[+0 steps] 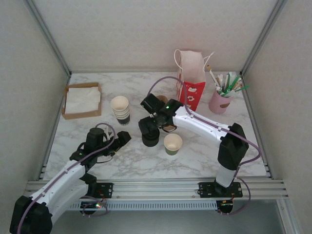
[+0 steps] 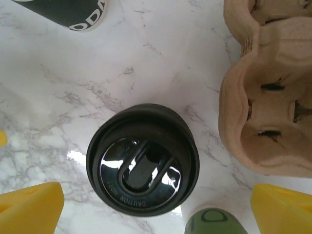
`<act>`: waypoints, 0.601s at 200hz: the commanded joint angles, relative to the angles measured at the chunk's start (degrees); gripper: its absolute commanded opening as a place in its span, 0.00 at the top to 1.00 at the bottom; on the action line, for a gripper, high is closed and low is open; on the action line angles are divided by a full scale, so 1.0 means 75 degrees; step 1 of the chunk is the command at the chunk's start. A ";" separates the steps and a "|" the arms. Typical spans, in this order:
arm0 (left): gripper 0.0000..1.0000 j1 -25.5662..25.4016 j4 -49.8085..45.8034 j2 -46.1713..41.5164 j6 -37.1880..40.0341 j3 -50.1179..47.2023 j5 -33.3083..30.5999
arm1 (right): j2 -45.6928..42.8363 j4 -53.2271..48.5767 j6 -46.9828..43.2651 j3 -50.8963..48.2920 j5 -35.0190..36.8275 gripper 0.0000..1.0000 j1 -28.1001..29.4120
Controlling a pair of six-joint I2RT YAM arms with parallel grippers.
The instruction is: Pack the takeout coffee
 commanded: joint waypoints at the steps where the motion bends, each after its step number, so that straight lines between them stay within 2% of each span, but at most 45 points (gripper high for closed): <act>1: 0.06 0.0134 0.0550 0.0105 -0.0149 -0.0085 0.0460 | 0.0350 -0.0363 0.0175 0.0378 0.0101 0.01 0.0113; 16: 0.12 0.0146 0.0635 0.0170 -0.0169 -0.0086 0.0527 | 0.0548 -0.0370 0.0180 0.0489 -0.0113 0.02 0.0113; 35: 0.15 0.0168 0.0755 0.0120 -0.0212 -0.0089 0.0610 | 0.0723 -0.0374 0.0258 0.0566 -0.0233 0.07 0.0104; 66: 0.22 0.0194 0.0807 0.0426 -0.0166 -0.0117 0.0879 | 0.0870 -0.0490 0.0379 0.0587 -0.0160 0.08 0.0105; 120: 0.25 0.0192 0.1063 0.0772 -0.0077 -0.0152 0.1201 | 0.0879 -0.0360 0.0379 0.0420 -0.0400 0.12 0.0103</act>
